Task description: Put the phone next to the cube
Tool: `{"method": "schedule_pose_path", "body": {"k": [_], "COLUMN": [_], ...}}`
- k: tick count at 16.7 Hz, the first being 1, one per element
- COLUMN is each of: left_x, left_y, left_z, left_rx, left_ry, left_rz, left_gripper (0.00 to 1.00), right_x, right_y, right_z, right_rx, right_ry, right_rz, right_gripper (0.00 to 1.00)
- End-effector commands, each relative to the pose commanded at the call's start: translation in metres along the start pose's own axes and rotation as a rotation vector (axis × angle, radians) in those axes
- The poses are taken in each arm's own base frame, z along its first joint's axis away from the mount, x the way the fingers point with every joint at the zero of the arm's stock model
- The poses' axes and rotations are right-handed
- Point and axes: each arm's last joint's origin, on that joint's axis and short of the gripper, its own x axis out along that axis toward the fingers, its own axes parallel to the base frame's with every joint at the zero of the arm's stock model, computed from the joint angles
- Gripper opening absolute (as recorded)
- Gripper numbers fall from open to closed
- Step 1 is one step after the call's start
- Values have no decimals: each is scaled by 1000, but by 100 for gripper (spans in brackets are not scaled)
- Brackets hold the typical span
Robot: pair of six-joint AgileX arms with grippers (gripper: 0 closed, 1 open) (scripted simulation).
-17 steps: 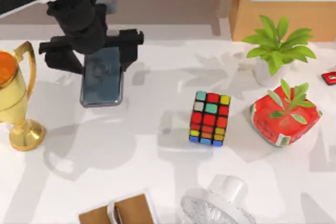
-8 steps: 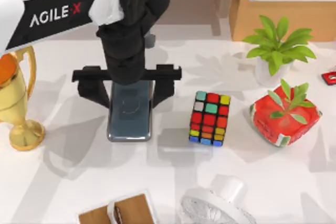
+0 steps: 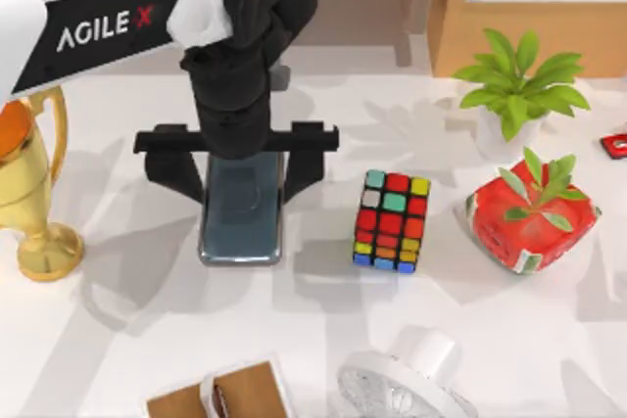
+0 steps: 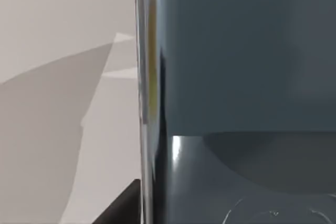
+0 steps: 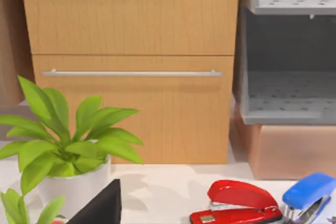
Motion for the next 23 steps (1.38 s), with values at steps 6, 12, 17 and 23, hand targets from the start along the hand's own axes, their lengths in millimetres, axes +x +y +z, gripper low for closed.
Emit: {"method": "schedule_pose_path", "body": {"k": [6, 12, 17, 23], "left_x": [-1, -9, -21, -32], "left_y": [0, 1, 3, 5], "left_z": [-5, -13, -18, -22], "left_rx": [44, 104, 138, 149], "left_ry": [-2, -16, -43, -70], "left_rz": [38, 80, 85, 57], "left_gripper": [0, 0, 0, 0], "right_x": [0, 0, 0, 0], "right_y": [0, 0, 0, 0], "right_z": [0, 0, 0, 0], "right_rx": [0, 0, 0, 0], "right_ry": [0, 0, 0, 0], "right_rz": [0, 0, 0, 0], "right_gripper": [100, 100, 100, 100]}}
